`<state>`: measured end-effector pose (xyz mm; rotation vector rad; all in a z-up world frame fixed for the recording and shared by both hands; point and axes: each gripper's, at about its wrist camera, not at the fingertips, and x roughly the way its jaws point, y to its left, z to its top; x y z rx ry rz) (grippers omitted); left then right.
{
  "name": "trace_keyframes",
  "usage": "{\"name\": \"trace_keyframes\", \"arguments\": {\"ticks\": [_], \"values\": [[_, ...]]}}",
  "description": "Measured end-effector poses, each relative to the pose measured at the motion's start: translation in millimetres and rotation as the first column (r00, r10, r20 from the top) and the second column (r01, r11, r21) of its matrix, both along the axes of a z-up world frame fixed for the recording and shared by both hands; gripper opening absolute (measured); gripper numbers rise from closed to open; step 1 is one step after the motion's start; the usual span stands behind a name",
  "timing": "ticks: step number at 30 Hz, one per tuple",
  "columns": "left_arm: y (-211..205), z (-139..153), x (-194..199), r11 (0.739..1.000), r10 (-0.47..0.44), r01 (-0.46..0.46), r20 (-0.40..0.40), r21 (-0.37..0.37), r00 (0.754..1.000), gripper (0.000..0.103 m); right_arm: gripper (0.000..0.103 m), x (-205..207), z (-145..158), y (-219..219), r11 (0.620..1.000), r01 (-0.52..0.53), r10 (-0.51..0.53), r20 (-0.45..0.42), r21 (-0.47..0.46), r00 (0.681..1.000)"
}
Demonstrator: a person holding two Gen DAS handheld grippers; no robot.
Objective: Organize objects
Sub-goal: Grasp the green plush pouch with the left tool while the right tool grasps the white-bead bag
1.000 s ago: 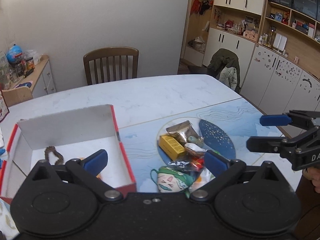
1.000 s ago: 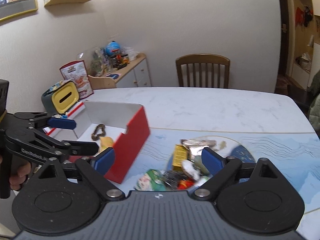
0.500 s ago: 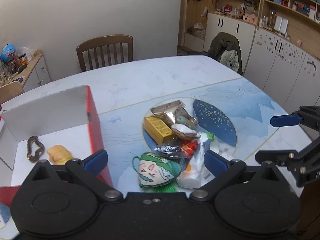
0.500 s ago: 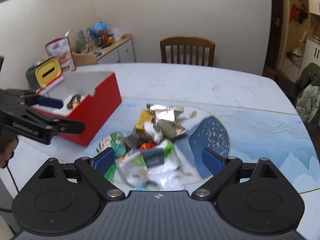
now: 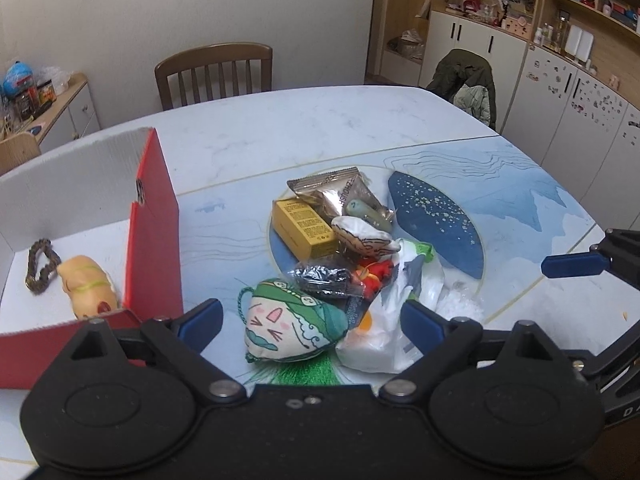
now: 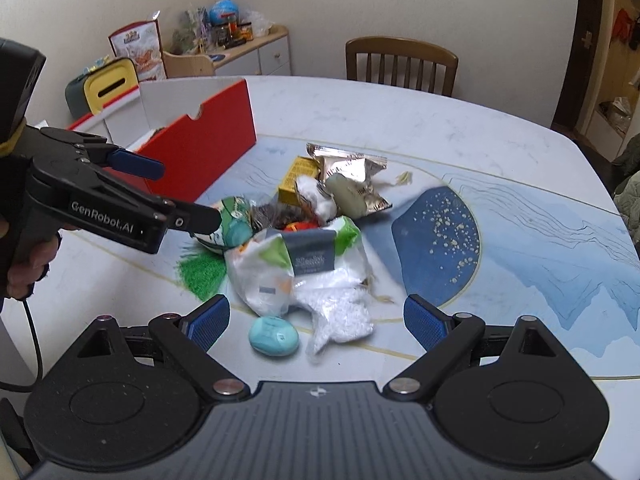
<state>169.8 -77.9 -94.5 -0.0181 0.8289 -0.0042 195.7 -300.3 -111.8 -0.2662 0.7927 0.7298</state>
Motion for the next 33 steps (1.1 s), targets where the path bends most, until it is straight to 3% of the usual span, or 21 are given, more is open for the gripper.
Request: {"name": "trace_keyframes", "arguments": {"ticks": [9,16,27,33], "values": [[2.9,-17.7,11.8,0.997,0.07,-0.071,-0.047,-0.024,0.996,0.076,0.094,17.0,-15.8,-1.0,1.0,0.017,-0.017,-0.022,-0.011,1.0],[7.0,-29.5,21.5,0.994,0.096,-0.1,-0.08,-0.044,0.992,0.076,0.092,26.2,-26.7,6.0,1.0,0.004,-0.005,-0.03,-0.028,1.0],[16.7,-47.3,35.4,0.989,0.105,-0.119,-0.141,-0.092,0.984,0.083,0.08,44.6,-48.6,10.4,0.999,0.017,-0.021,-0.089,-0.047,0.996],[18.0,-55.2,36.5,0.986,0.112,-0.129,-0.161,-0.102,0.981,0.075,0.073,51.4,-58.6,8.9,0.998,0.032,-0.038,-0.124,-0.05,0.992]]}}
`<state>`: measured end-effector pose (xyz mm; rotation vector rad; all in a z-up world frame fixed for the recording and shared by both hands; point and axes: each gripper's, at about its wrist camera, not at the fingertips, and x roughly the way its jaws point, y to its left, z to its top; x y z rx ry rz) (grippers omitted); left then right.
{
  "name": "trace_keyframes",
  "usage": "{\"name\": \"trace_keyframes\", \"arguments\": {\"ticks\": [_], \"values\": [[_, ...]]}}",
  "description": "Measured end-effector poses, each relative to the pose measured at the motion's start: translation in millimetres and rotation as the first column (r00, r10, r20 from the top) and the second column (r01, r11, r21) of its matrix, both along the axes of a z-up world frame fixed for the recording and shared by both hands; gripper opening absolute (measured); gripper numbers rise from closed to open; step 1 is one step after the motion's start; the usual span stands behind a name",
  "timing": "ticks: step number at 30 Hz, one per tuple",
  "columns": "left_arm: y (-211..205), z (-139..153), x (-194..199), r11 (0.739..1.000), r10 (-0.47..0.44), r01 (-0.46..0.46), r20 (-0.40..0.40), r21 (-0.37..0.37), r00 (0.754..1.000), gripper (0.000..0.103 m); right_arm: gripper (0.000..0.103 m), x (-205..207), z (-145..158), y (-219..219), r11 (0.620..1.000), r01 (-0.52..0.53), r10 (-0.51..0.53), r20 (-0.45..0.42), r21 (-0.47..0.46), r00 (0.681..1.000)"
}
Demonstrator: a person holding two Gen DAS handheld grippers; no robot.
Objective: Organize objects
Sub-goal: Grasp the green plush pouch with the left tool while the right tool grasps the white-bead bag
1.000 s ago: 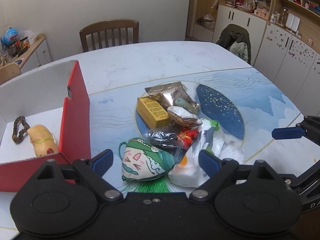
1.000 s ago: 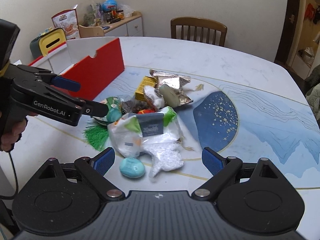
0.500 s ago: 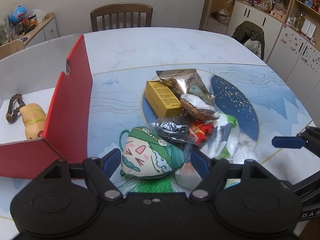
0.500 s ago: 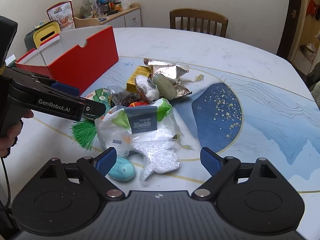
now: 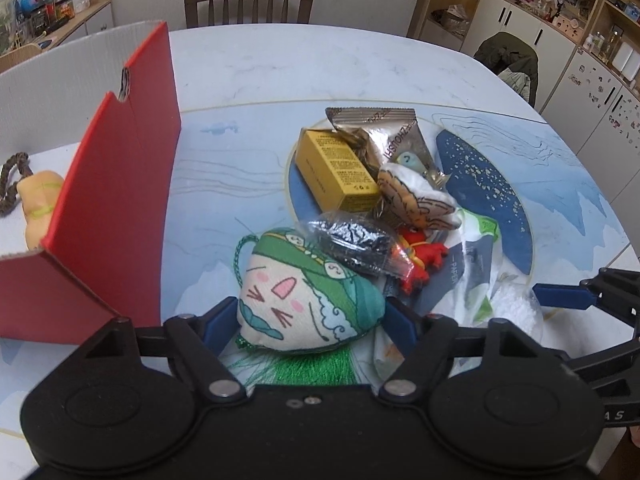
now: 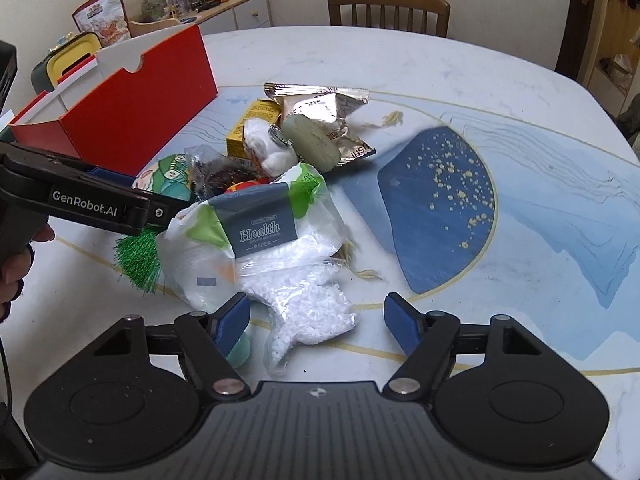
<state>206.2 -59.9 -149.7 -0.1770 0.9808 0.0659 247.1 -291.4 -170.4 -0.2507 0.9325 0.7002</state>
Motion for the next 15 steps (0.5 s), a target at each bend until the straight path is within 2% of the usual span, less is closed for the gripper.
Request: {"name": "trace_keyframes", "arguments": {"ticks": [7,12,15], "values": [[-2.8,2.5,-3.2,1.0,-0.006,0.006,0.012,0.016,1.0,0.071,0.061,-0.4,-5.3,4.1,1.0,-0.018,0.018,-0.004,-0.007,1.0],[-3.8,4.9,-8.5,1.0,-0.001,0.0,0.02,0.018,1.0,0.069,0.046,-1.3,-5.0,5.1,1.0,-0.01,0.011,0.015,-0.021,1.0],[-3.6,8.6,-12.6,1.0,-0.007,0.006,0.03,0.025,1.0,0.069,0.042,-1.8,-3.7,3.5,1.0,-0.004,0.004,0.014,-0.015,1.0]]}}
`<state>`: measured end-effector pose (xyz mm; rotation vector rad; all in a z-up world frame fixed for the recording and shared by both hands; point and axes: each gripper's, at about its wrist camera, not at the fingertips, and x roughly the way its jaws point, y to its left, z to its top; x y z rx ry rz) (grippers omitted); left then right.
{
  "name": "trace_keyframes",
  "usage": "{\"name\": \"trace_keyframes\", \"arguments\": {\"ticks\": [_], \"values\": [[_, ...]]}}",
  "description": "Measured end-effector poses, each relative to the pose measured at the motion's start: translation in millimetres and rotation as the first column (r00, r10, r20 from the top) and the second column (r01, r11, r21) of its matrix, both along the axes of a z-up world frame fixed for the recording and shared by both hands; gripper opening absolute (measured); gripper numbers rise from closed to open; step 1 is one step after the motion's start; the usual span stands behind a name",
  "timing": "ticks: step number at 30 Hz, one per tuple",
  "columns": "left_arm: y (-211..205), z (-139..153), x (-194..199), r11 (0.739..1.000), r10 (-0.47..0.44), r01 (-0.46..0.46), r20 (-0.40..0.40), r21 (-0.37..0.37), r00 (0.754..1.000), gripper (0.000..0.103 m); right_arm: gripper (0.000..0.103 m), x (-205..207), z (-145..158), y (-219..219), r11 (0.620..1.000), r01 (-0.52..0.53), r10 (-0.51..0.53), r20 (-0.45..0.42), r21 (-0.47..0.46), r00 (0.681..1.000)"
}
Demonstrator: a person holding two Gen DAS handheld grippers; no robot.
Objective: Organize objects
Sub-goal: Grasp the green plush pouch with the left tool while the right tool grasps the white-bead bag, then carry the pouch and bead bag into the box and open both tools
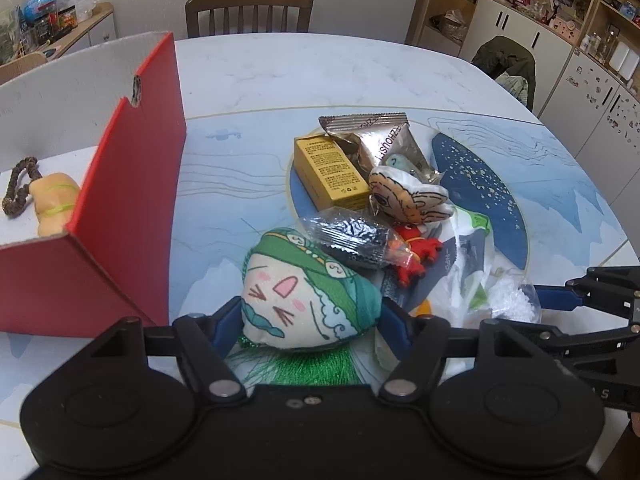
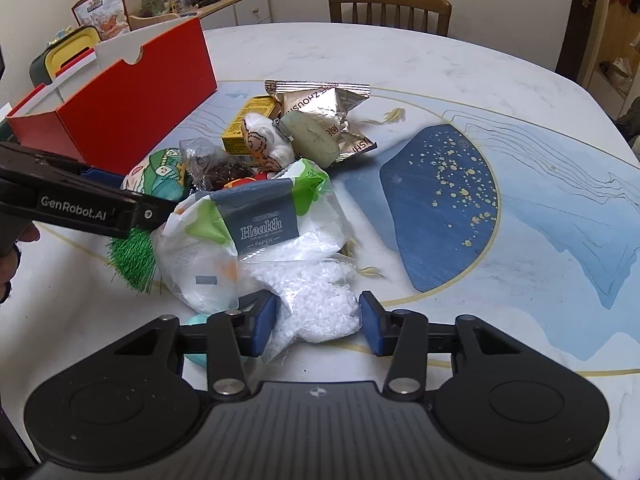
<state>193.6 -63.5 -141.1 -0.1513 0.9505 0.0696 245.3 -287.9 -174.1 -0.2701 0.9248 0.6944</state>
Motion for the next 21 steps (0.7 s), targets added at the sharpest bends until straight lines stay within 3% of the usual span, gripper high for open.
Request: {"name": "trace_keyframes", "arguments": {"ticks": [5,21], "values": [[2.9,12.8,-9.1,1.0,0.008,-0.008,0.005,-0.005,1.0,0.069,0.041,-6.4,3.8,0.0,0.999,0.008,-0.007,0.025,-0.048,1.0],[3.0,81.5,-35.7,0.999,-0.037,0.036,0.069,0.01,0.997,0.069,0.041,-30.1,71.3,-6.5,0.999,-0.005,0.003,0.06,0.037,0.998]]}}
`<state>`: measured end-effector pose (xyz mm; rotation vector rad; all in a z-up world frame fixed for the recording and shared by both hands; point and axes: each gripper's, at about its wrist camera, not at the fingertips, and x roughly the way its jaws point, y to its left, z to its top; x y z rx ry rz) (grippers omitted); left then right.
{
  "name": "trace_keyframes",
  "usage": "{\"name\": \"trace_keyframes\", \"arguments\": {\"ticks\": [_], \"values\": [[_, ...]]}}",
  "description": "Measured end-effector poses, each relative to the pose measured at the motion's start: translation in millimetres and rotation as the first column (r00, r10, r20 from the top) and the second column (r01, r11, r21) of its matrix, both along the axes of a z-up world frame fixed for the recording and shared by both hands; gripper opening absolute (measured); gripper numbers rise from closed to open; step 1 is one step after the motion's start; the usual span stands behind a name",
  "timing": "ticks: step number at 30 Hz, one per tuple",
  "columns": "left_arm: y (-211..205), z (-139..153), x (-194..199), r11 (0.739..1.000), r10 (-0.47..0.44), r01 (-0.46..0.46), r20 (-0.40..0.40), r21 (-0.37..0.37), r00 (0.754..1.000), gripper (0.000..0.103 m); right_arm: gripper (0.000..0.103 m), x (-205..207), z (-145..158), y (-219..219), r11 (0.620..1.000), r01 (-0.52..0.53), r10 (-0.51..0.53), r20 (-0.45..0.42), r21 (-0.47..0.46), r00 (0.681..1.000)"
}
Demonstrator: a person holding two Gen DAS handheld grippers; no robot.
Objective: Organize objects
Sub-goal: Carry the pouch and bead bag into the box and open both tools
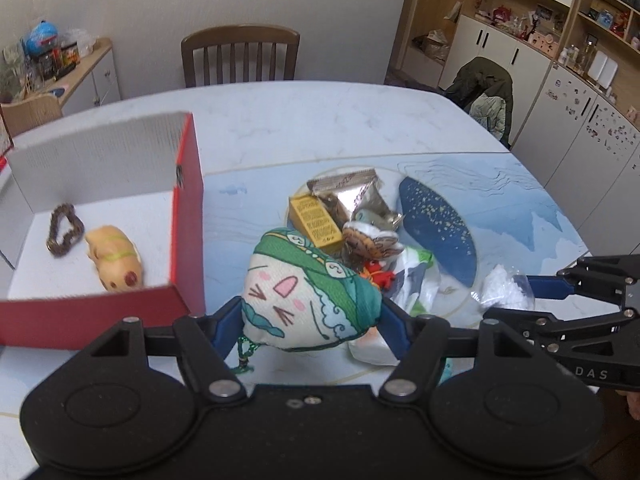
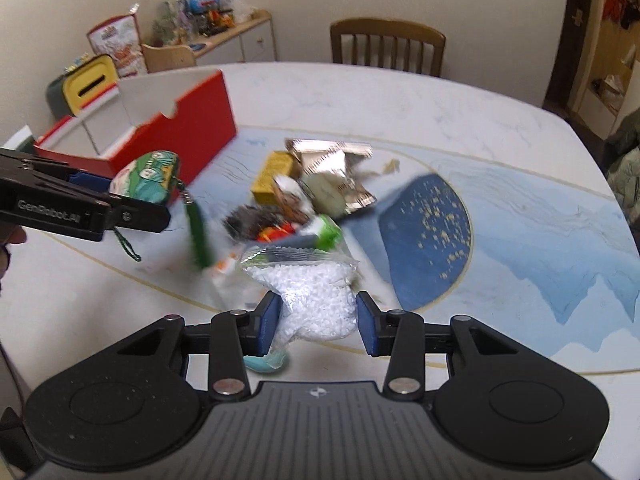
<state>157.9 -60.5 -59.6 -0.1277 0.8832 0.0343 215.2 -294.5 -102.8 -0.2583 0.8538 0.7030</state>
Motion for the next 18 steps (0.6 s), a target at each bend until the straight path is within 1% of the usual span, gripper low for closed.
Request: {"name": "trace_keyframes", "arguments": {"ticks": [5,13,18], "values": [[10.7,19.9,-5.0,1.0,-0.008,0.008,0.025,0.001,1.0,0.069,0.041,-11.8,24.6,12.7,0.999,-0.044,0.044,0.052,0.002,0.998],[39.6,45.9,-14.2,1.0,0.001,-0.002,0.074,0.014,0.997,0.069,0.041,-21.6,57.0,38.6,0.995,-0.097,0.095,0.084,0.02,0.992],[61.3,60.1,-17.2,1.0,0.001,-0.004,0.099,0.031,0.995,0.069,0.041,-24.1,71.8,59.9,0.992,-0.124,0.121,0.112,0.023,0.986]]}}
